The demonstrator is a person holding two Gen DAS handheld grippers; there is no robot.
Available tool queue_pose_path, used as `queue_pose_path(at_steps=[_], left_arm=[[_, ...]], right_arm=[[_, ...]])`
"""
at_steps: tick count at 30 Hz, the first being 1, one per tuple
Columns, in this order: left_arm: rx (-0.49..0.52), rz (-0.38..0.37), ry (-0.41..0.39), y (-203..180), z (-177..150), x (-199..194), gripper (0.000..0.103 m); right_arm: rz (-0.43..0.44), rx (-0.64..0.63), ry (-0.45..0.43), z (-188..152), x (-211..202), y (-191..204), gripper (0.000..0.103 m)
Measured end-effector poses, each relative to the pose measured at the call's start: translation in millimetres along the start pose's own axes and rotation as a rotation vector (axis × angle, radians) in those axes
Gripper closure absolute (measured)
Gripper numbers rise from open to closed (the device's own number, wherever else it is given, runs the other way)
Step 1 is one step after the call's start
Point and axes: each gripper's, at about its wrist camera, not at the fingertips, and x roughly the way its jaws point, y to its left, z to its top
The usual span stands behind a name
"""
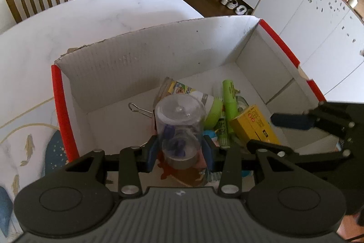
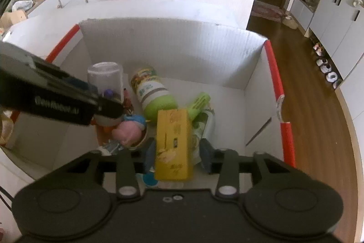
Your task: Organize rigid objects
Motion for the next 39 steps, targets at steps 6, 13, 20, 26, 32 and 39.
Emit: queue_pose_path(at_steps=[6,13,20,26,32,39], left_arm=[[0.04,0.008,-0.047,-5.8,-7.1,-13.5,0.045],[0.071,-0.008,-0.132,-5.4,-20.7,-45.1,0.042],[0.101,-0.011,-0.236,-1.2,-37.2,-85.2,0.033],[0.125,-0.031,-0.291,5.3,-53.7,-116.2,0.032],[0.141,-0.053,-0.327,12.4,-70.7,-141.1,0.022],[0.193,-0.034,-0.353,15.7,-86.4,-158.9,0.01]], right_arm=[[0.001,0.039,-0.036,-1.7,-16.9,-5.5,0.05],[-0.003,0.109,-0.098,-7.4,-44.5,-6.8,0.041],[-0.002,0.167,-0.174,-14.8,-73.0,5.9,0.034],[0.002,0.206,-0.247,-24.5,-96.3,21.4,0.022],[-0.008,0.245,-0.335,-34.8,-120.1,40.5,0.009],[-0.028,0.284,-0.411,-47.3,-141.4,58.5,0.0]])
